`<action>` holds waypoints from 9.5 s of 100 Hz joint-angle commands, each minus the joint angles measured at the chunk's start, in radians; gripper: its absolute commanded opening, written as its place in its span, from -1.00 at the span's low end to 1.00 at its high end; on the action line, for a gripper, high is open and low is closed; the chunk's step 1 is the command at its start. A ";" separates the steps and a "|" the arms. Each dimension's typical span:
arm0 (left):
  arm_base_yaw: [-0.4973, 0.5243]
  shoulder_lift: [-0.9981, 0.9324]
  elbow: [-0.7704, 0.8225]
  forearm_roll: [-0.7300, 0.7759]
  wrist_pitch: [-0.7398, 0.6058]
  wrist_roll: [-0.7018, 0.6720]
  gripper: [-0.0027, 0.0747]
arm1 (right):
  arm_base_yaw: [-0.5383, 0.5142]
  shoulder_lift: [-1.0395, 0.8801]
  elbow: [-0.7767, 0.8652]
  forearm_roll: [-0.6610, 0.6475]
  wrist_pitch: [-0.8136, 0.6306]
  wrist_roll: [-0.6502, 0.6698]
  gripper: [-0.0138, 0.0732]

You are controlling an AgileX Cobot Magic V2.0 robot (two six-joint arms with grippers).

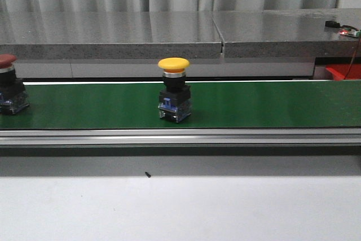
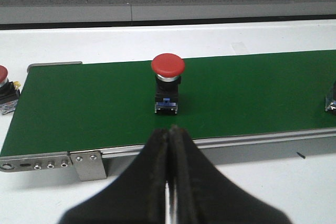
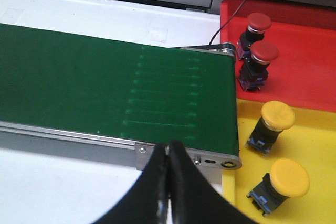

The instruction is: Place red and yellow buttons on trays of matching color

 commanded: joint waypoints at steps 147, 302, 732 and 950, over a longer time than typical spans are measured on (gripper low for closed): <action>-0.009 0.003 -0.028 -0.003 -0.077 -0.007 -0.98 | 0.395 0.884 -0.869 0.028 0.521 0.129 0.77; -0.009 0.003 -0.028 -0.003 -0.077 -0.007 -0.98 | 0.174 0.821 -0.737 -0.087 0.489 0.191 -0.29; -0.009 0.003 -0.028 -0.003 -0.077 -0.007 -0.98 | 0.284 0.998 -0.818 0.124 0.417 -0.091 0.63; -0.009 0.003 -0.028 -0.003 -0.077 -0.007 -0.98 | -0.371 1.298 -1.328 0.003 0.388 0.145 -0.14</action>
